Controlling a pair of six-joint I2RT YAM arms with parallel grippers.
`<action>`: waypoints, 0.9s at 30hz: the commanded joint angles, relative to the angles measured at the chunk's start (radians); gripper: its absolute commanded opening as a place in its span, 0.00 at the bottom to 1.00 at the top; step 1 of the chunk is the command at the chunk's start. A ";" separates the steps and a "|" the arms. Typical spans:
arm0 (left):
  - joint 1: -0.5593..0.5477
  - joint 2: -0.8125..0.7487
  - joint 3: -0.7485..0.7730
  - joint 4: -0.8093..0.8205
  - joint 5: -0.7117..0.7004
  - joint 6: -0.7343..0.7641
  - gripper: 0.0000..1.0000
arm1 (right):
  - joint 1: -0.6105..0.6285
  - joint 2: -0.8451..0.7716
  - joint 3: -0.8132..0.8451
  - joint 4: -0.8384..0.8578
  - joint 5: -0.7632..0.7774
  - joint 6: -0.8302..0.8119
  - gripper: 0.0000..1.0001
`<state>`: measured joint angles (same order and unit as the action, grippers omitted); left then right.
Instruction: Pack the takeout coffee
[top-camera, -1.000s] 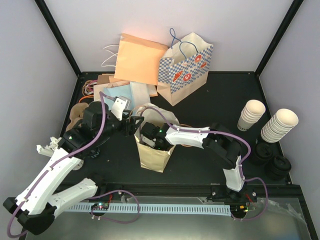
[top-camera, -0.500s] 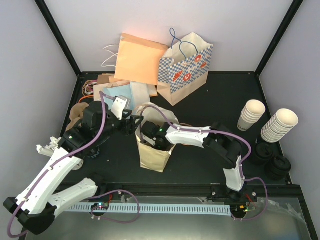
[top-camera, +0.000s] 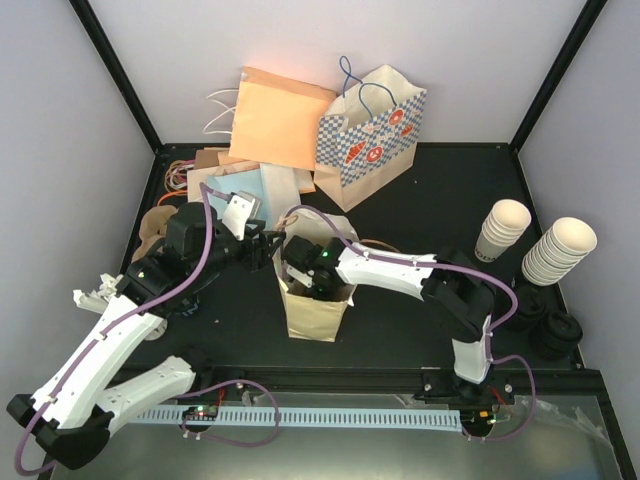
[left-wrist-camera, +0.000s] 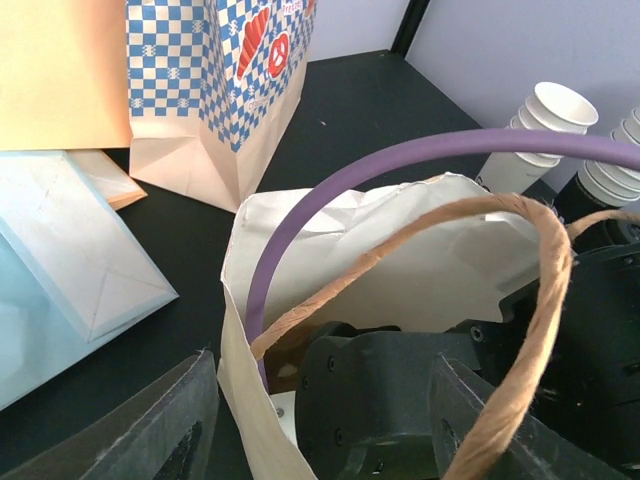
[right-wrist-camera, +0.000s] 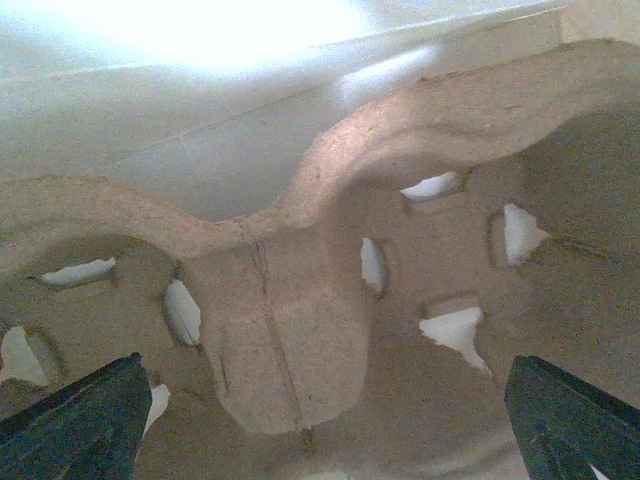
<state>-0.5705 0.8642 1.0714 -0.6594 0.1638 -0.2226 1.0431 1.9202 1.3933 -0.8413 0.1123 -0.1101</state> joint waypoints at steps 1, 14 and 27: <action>0.008 0.001 0.032 -0.018 -0.003 0.005 0.59 | 0.004 -0.033 0.026 -0.015 -0.018 -0.008 1.00; 0.009 -0.005 0.032 -0.021 -0.001 0.005 0.54 | 0.001 -0.032 0.046 -0.040 -0.077 -0.001 0.86; 0.012 -0.011 0.032 -0.024 -0.001 0.006 0.54 | 0.001 -0.004 0.061 -0.057 -0.056 -0.013 0.73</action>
<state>-0.5694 0.8639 1.0714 -0.6655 0.1642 -0.2207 1.0428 1.9038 1.4193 -0.8879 0.0566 -0.1265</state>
